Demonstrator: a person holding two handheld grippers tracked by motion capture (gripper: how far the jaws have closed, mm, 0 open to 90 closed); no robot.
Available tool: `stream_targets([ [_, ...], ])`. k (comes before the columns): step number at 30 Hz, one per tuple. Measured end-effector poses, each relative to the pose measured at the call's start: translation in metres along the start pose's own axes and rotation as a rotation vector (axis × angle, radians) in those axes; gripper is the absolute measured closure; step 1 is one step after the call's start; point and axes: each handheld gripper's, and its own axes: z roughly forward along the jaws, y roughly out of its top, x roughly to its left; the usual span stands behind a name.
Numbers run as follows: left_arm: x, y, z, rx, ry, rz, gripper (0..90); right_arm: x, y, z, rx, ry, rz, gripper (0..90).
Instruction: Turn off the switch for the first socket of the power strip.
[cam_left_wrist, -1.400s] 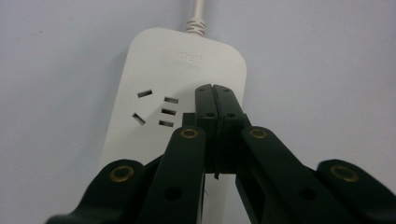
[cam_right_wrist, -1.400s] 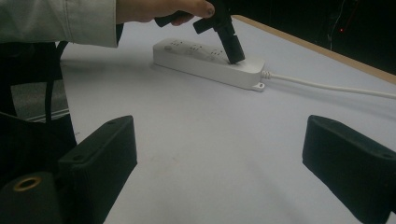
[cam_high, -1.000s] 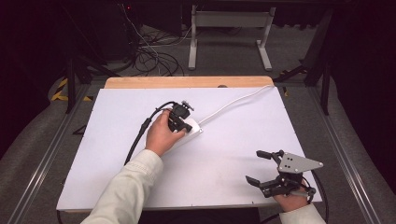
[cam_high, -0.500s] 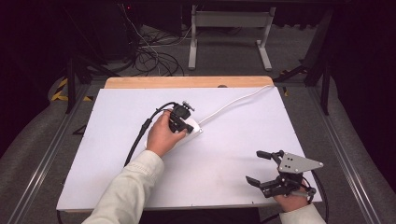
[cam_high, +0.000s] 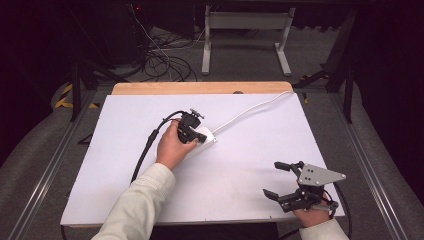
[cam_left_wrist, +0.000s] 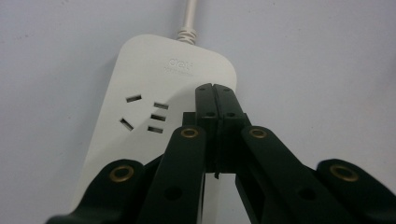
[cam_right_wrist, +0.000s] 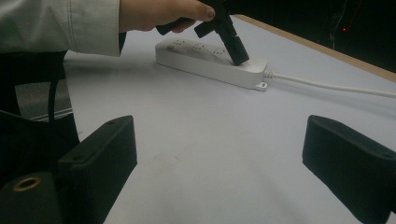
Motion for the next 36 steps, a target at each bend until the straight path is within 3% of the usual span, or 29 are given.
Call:
stream_targets([
  [3, 0.002, -0.003, 0.001, -0.027, -0.017, -0.025, 90.0, 0.0, 0.0, 0.0, -0.001, 0.004, 0.001, 10.2],
  [15, 0.004, -0.011, 0.001, -0.073, -0.035, -0.03, 90.0, 0.001, 0.0, 0.0, 0.0, 0.006, -0.001, 10.2],
  [22, 0.004, -0.014, 0.002, -0.096, 0.001, -0.019, 90.0, 0.002, 0.0, -0.001, 0.0, 0.006, -0.003, 10.2],
  [24, 0.006, -0.016, 0.001, -0.111, 0.016, -0.032, 90.0, 0.002, 0.0, -0.001, 0.0, 0.006, -0.002, 10.2],
  [29, -0.004, -0.012, 0.0, -0.112, 0.069, 0.02, 90.0, 0.001, -0.001, -0.001, 0.0, 0.005, -0.001, 10.2],
  [31, -0.006, -0.009, -0.002, -0.115, 0.055, 0.017, 90.0, 0.001, -0.001, -0.001, 0.001, 0.004, 0.001, 10.2],
  [34, -0.007, -0.007, -0.012, -0.163, 0.022, 0.016, 90.0, 0.001, -0.001, -0.001, 0.002, 0.001, 0.002, 10.2],
  [36, -0.009, -0.005, -0.022, -0.179, 0.022, 0.019, 90.0, 0.0, -0.001, 0.0, -0.001, 0.001, 0.004, 10.2],
])
